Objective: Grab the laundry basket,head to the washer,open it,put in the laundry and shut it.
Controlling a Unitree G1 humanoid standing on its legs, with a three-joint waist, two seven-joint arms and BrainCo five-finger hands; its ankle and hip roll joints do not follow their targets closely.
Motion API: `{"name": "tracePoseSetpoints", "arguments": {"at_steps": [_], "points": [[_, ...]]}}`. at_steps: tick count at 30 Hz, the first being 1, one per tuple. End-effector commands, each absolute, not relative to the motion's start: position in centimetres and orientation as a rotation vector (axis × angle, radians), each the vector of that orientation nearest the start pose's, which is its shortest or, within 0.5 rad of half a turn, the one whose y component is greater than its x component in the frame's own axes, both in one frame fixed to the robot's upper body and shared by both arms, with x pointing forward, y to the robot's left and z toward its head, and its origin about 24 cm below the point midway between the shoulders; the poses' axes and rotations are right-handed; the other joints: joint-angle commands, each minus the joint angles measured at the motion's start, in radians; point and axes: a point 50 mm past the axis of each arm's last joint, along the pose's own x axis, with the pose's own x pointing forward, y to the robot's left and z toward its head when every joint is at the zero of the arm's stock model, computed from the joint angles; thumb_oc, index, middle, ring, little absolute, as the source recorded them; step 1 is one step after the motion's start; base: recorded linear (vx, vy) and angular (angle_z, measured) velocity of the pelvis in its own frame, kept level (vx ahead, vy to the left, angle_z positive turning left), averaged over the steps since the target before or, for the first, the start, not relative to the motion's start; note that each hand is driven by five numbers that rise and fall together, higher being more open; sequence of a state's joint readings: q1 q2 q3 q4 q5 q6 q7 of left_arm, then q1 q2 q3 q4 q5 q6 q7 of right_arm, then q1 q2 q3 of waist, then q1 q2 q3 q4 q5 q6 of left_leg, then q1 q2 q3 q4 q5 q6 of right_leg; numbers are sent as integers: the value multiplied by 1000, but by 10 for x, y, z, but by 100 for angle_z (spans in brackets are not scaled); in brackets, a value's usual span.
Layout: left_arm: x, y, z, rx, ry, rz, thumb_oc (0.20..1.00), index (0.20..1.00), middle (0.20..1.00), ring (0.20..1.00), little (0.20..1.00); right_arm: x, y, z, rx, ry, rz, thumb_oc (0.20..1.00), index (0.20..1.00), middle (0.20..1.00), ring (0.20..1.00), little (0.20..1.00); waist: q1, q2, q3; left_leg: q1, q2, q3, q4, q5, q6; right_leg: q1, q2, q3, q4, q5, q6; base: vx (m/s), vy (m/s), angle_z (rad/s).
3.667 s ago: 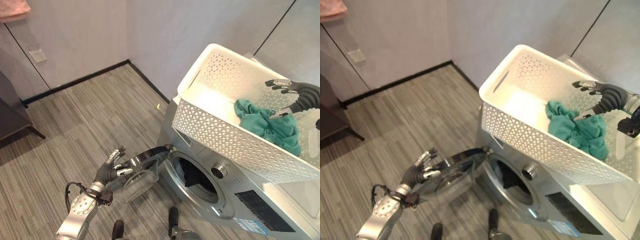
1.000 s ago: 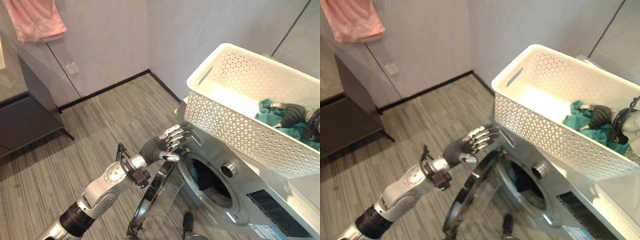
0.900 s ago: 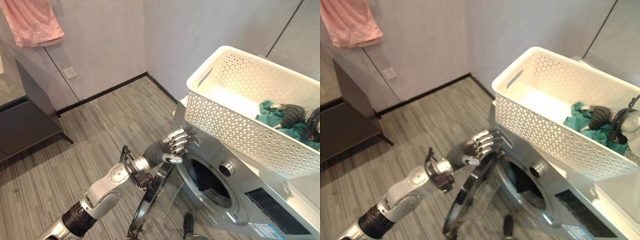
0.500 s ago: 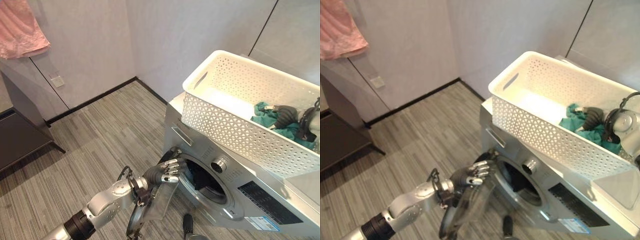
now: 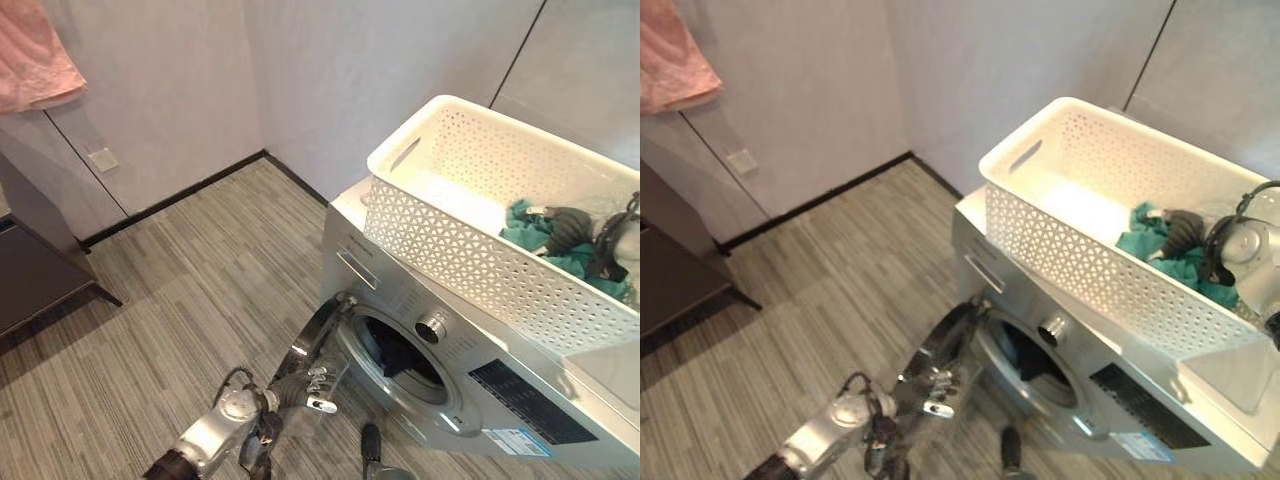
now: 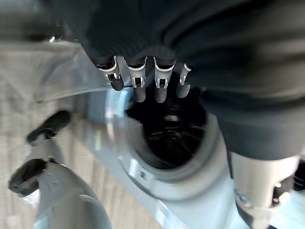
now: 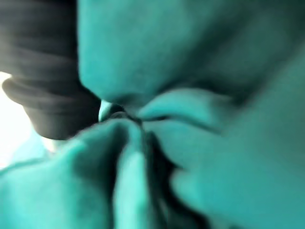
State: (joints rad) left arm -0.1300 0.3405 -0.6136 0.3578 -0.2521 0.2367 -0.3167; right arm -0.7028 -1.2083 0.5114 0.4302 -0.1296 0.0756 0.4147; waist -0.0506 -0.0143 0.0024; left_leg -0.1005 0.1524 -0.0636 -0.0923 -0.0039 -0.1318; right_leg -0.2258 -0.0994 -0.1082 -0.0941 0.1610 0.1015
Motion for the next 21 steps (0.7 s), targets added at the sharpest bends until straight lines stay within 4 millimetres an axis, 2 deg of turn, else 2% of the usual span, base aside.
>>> {"name": "tracePoseSetpoints", "arguments": {"at_steps": [1, 3, 4, 5, 8, 10, 13, 14, 16, 17, 18, 21], "points": [[257, 97, -28, 321, 473, -730, 1000, 1000, 1000, 1000, 1000, 326, -324, 185, -1292, 309, 168, 909, 909, 909, 909, 909, 2, -7, 69, 39, -15, 44, 5, -38, 57, 38, -38, 20, 7, -127, 63, -54, -16, 12], [267, 90, -27, 355, 452, -702, 1000, 1000, 1000, 1000, 1000, 326, -323, 186, -1281, 294, 162, 903, 903, 903, 903, 903, -5, -15, 71, 23, -16, 45, 5, -32, 55, 26, -38, 19, 7, -123, 63, -66, -15, 6], [285, 84, -26, 413, 415, -622, 1000, 1000, 1000, 1000, 1000, 327, -318, 187, -1278, 269, 166, 903, 903, 903, 903, 903, -11, -26, 76, 10, -16, 47, 5, -24, 51, 15, -38, 19, 7, -121, 63, -79, -17, 0], [290, 82, -29, 424, 435, -589, 1000, 1000, 1000, 1000, 1000, 329, -315, 188, -1276, 251, 174, 900, 900, 900, 900, 900, -16, -30, 77, 5, -16, 48, 5, -22, 50, 11, -38, 19, 7, -120, 63, -78, -22, 1], [316, 86, -22, 497, 414, -451, 1000, 1000, 1000, 1000, 1000, 334, -299, 189, -1275, 195, 222, 909, 909, 909, 909, 909, -34, -34, 86, -10, -15, 49, 5, -16, 44, -2, -35, 18, 7, -114, 61, -43, -12, -2], [321, 85, -14, 447, 385, -426, 1000, 1000, 1000, 1000, 1000, 333, -297, 193, -1278, 179, 233, 915, 915, 915, 915, 915, -38, -32, 91, -13, -15, 51, 5, -15, 43, -3, -35, 16, 7, -113, 62, -16, 1, -1], [319, 83, -4, 389, 328, -464, 1000, 1000, 1000, 1000, 1000, 331, -302, 192, -1285, 194, 229, 903, 903, 903, 903, 903, -34, -27, 94, -10, -13, 51, 5, -17, 43, 3, -35, 12, 7, -115, 62, 0, 0, 0], [314, 83, 11, 309, 253, -505, 1000, 1000, 1000, 1000, 1000, 327, -310, 192, -1291, 224, 217, 896, 896, 896, 896, 896, -25, -23, 95, -5, -11, 51, 5, -16, 43, 12, -35, 9, 7, -118, 62, 36, 19, 3], [308, 89, 17, 277, 222, -522, 1000, 1000, 1000, 1000, 1000, 325, -314, 191, -1290, 240, 211, 896, 896, 896, 896, 896, -19, -21, 93, -1, -10, 50, 5, -17, 43, 18, -35, 8, 7, -119, 62, 39, 21, 1], [298, 104, 23, 254, 189, -534, 1000, 1000, 1000, 1000, 1000, 322, -321, 191, -1293, 269, 206, 896, 896, 896, 896, 896, -7, -18, 90, 4, -9, 47, 5, -18, 44, 25, -37, 4, 7, -122, 62, 25, 14, 3], [297, 105, 23, 255, 191, -534, 1000, 1000, 1000, 1000, 1000, 322, -321, 190, -1292, 269, 208, 900, 900, 900, 900, 900, -7, -19, 89, 4, -9, 47, 5, -18, 44, 25, -37, 4, 7, -123, 62, 42, 21, 5], [278, 125, 28, 225, 161, -552, 1000, 1000, 1000, 1000, 1000, 316, -329, 190, -1301, 303, 213, 903, 903, 903, 903, 903, 10, -19, 81, 11, -9, 41, 5, -21, 44, 36, -39, -3, 7, -127, 64, 38, 17, 5]]}}
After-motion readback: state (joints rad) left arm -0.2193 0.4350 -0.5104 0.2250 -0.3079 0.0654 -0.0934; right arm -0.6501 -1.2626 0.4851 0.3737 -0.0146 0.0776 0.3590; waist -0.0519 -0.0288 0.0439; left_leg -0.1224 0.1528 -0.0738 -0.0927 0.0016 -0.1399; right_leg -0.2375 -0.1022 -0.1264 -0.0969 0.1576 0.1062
